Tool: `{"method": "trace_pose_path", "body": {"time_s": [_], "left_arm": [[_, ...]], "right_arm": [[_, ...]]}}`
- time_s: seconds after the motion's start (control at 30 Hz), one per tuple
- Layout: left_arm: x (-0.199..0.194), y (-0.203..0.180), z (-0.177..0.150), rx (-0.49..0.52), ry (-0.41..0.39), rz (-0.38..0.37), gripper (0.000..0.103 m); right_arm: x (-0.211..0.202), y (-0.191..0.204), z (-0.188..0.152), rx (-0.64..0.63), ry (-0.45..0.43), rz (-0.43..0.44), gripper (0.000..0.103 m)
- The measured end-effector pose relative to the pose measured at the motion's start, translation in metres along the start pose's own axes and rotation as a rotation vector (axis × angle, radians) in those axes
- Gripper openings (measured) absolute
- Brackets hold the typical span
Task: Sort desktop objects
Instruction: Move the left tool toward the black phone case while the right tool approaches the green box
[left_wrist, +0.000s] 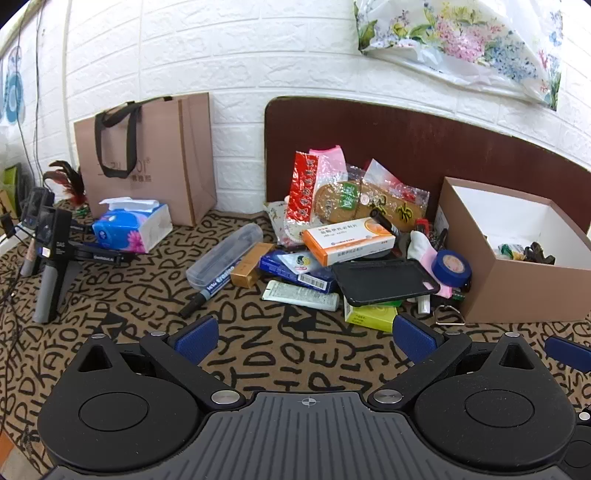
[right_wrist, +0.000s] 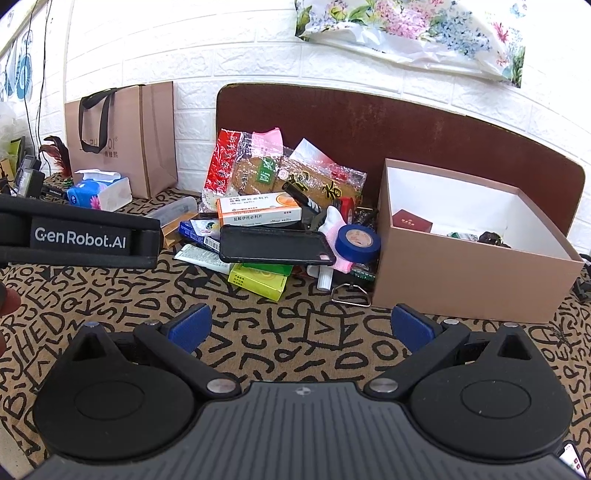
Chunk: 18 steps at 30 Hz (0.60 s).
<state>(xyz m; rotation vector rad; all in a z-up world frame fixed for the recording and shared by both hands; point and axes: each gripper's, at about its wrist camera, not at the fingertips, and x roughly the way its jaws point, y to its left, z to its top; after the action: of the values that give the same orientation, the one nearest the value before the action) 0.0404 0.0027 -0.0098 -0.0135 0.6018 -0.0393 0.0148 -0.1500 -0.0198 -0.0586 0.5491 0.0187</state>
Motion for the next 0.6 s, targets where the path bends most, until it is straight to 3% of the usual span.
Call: {"method": "trace_pose_path", "body": {"time_s": [0.4, 0.6], "left_arm": [[0.029, -0.001, 0.002, -0.007, 0.046, -0.002, 0.103], [0.053, 0.006, -0.001, -0.046, 0.084, -0.040, 0.103]], "right_arm": [[0.022, -0.004, -0.001, 0.014, 0.033, 0.009, 0.103], [0.038, -0.003, 0.000, -0.004, 0.038, 0.025, 0.103]]}}
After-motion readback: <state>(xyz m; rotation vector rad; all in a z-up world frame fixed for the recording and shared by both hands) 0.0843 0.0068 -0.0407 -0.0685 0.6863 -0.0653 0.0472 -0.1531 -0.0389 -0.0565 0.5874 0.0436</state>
